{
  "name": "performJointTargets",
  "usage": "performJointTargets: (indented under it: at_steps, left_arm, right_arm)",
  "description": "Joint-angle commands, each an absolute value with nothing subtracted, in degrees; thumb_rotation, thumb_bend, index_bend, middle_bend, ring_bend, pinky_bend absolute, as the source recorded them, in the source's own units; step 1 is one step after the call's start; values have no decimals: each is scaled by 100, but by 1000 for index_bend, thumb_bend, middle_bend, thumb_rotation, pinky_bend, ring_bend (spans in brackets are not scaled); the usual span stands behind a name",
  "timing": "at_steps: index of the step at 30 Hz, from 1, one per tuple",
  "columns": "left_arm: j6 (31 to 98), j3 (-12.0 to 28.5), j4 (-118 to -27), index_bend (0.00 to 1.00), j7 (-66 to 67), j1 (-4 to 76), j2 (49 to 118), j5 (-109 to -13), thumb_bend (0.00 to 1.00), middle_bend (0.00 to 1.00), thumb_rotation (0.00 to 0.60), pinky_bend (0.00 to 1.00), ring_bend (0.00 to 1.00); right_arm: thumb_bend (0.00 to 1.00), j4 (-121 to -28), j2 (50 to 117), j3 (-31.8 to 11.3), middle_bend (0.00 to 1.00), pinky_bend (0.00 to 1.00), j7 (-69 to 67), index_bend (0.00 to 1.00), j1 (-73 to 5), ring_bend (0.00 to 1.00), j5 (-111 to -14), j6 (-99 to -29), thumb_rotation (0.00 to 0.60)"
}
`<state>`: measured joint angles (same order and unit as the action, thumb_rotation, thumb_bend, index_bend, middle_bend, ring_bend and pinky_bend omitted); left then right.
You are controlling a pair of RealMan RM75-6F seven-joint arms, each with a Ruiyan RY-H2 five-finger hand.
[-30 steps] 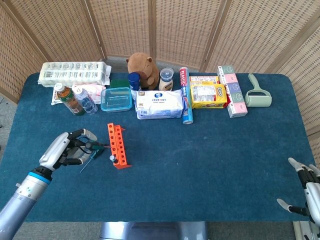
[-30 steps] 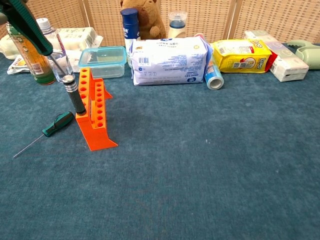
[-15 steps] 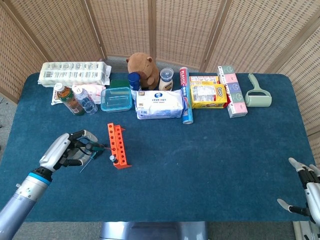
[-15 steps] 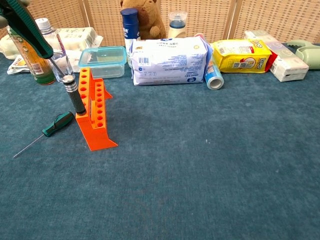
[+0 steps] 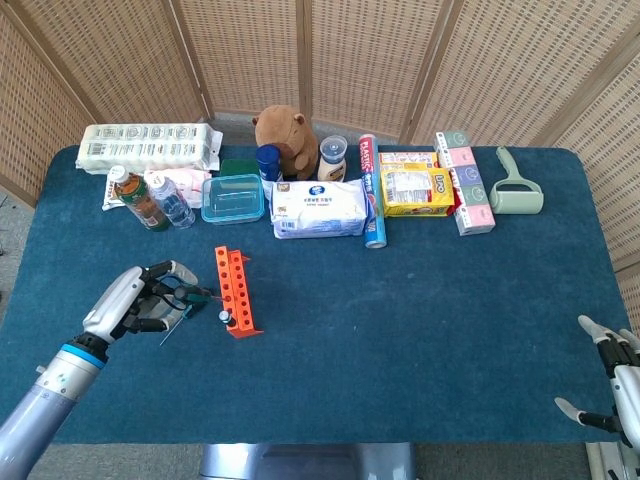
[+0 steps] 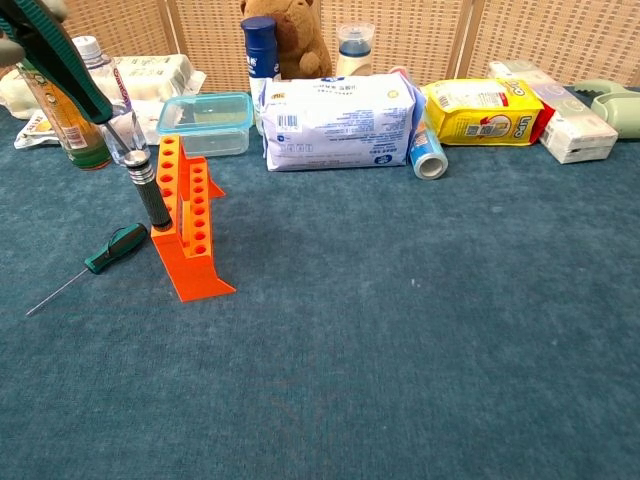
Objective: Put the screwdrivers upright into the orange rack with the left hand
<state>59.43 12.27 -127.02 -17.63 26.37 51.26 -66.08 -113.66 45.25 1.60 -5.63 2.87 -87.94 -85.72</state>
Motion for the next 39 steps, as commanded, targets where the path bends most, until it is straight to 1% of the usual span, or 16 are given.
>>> performJointTargets:
  at_steps: [1, 10, 21, 28, 39]
  left_arm:
    - [5944, 1233, -12686, 588, -1737, 2653, 5149, -6574, 439, 900, 600, 1000, 996]
    - [5944, 1271, -12582, 588, -1611, 2739, 5275, -6356, 439, 900, 600, 1000, 995]
    - [5807, 1453, -12232, 589, -974, 3267, 5793, -5195, 441, 900, 600, 1000, 996]
    - [5698, 1413, -12119, 588, -596, 3518, 6022, -4774, 439, 900, 600, 1000, 996]
    - [5892, 1385, -12141, 588, -31, 3747, 6217, -4273, 439, 900, 600, 1000, 995]
  right_arm:
    - [0, -11366, 4525, 158, 156, 44, -563, 68, 286, 155, -8793, -8573, 600]
    - [0, -11364, 4527, 157, 156, 44, -553, 67, 295, 155, -8806, -8594, 600]
    - [0, -11357, 4525, 151, 155, 44, -568, 68, 299, 155, -8803, -8608, 600]
    - [0, -11353, 4511, 150, 156, 44, -598, 67, 304, 155, -8796, -8612, 600]
    - [0, -11339, 4486, 153, 156, 44, -671, 67, 311, 155, -8814, -8625, 600]
